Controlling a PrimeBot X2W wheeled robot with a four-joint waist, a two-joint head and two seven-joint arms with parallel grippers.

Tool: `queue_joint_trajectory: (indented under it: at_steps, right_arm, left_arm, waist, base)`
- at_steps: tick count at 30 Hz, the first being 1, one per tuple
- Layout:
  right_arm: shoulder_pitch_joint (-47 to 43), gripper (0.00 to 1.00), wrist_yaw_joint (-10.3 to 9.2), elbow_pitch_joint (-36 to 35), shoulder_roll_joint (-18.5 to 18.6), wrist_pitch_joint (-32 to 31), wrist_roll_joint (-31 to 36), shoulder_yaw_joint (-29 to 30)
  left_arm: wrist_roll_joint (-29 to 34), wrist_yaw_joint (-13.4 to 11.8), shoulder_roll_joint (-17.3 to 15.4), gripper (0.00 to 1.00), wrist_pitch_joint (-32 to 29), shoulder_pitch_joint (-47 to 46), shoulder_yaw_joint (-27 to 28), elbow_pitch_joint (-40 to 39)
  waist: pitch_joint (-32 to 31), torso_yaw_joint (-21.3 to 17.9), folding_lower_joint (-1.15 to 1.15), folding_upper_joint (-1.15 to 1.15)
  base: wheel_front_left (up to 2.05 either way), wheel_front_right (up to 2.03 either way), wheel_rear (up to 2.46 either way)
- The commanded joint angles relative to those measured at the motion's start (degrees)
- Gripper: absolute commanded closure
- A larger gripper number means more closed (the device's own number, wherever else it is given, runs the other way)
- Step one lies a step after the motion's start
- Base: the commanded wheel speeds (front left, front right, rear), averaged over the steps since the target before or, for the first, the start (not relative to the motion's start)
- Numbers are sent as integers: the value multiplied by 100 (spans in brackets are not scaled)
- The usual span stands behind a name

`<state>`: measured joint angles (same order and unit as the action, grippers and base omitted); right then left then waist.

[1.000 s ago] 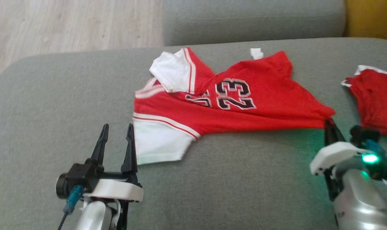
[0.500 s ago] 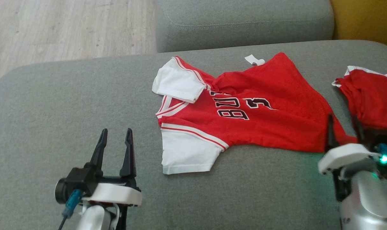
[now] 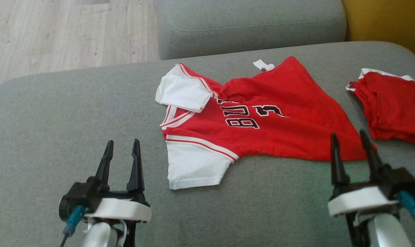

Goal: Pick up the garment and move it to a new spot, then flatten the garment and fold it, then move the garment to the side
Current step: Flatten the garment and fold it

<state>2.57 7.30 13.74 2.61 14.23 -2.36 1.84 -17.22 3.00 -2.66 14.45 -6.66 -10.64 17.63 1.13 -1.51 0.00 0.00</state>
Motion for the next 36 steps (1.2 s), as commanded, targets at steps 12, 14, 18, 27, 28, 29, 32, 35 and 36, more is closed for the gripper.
queue_joint_trajectory:
  at_steps: [12, 14, 18, 27, 28, 29, 32, 35, 36]
  right_arm:
    - [163, 0, 19, -361, 27, 76, -78, -257]
    - [162, 0, 19, -369, 27, 76, -78, -233]
    - [140, 0, 19, -356, 27, 76, -77, -228]
    - [175, 0, 19, -356, 27, 76, -135, -260]
    - [182, 0, 19, -359, 27, 76, -141, -254]
    - [189, 0, 19, -360, 27, 76, -148, -246]
    - [211, 0, 19, -377, 27, 76, -170, -250]
    - [253, 0, 19, -391, 27, 76, -195, -267]
    - [269, 0, 19, -392, 27, 76, -205, -278]
  left_arm:
    - [-195, -35, -21, 0, 55, -212, 12, -107]
    - [-251, -28, -21, 0, 55, -258, -83, -43]
    - [-395, 10, -21, 0, 21, -342, -540, 328]
    - [-805, -290, -21, 0, -633, -603, -1425, 1100]
    - [-826, -342, -21, 0, -676, -633, -1469, 1160]
    - [-826, -397, -21, 0, -714, -671, -1507, 1224]
    - [-814, -565, -21, 0, -826, -803, -1555, 1443]
    - [-817, -686, -23, 0, -937, -952, -1547, 1691]
    - [-822, -711, -25, 0, -980, -998, -1541, 1772]
  waist:
    - [14, 6, 0, 0]
    - [21, 18, 0, 0]
    - [26, 16, 0, 0]
    - [138, -60, 0, 0]
    - [160, -69, 0, 0]
    - [180, -77, 0, 0]
    - [254, -111, 0, 0]
    - [344, -159, 0, 0]
    - [370, -179, 0, 0]
  base:
    - [0, 0, 0]
    - [0, 0, 0]
    - [0, 0, 0]
    - [0, 0, 0]
    - [0, 0, 0]
    - [0, 0, 0]
    - [0, 0, 0]
    - [0, 0, 0]
    - [0, 0, 0]
